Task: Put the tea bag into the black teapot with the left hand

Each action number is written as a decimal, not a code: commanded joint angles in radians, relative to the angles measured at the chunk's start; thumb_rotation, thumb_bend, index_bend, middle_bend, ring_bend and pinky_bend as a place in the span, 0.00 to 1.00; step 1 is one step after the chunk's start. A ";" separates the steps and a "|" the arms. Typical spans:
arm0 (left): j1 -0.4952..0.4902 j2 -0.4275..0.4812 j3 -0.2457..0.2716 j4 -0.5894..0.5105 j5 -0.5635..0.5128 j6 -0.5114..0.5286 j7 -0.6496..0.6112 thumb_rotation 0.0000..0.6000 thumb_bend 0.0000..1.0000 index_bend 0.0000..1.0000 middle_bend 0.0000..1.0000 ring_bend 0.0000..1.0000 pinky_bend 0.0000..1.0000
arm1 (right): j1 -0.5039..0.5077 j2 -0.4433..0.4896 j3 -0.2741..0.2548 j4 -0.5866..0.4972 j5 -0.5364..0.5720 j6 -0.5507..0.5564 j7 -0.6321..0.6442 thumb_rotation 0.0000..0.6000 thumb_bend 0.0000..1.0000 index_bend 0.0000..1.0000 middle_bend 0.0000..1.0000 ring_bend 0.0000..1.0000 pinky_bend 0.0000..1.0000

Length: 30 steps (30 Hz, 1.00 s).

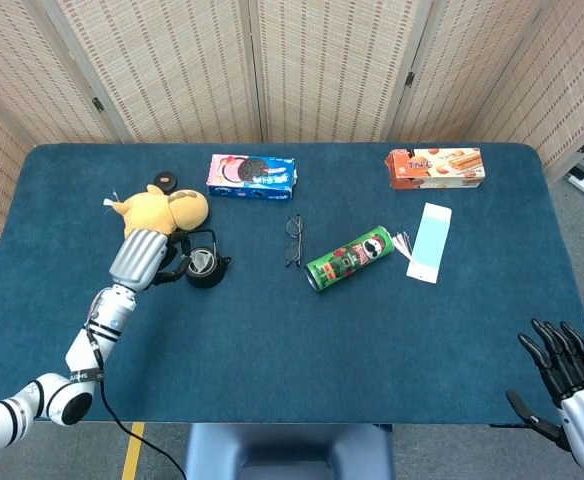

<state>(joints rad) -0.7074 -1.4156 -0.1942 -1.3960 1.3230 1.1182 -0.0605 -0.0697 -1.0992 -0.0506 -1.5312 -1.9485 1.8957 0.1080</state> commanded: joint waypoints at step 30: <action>0.212 -0.295 0.220 0.413 0.277 0.225 -0.502 1.00 0.50 0.21 1.00 1.00 1.00 | -0.003 -0.008 -0.016 0.002 -0.031 -0.003 -0.024 1.00 0.32 0.00 0.00 0.00 0.00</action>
<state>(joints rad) -0.4969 -1.7113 0.0244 -0.9834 1.5989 1.3442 -0.5589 -0.0723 -1.1071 -0.0671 -1.5294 -1.9794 1.8922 0.0837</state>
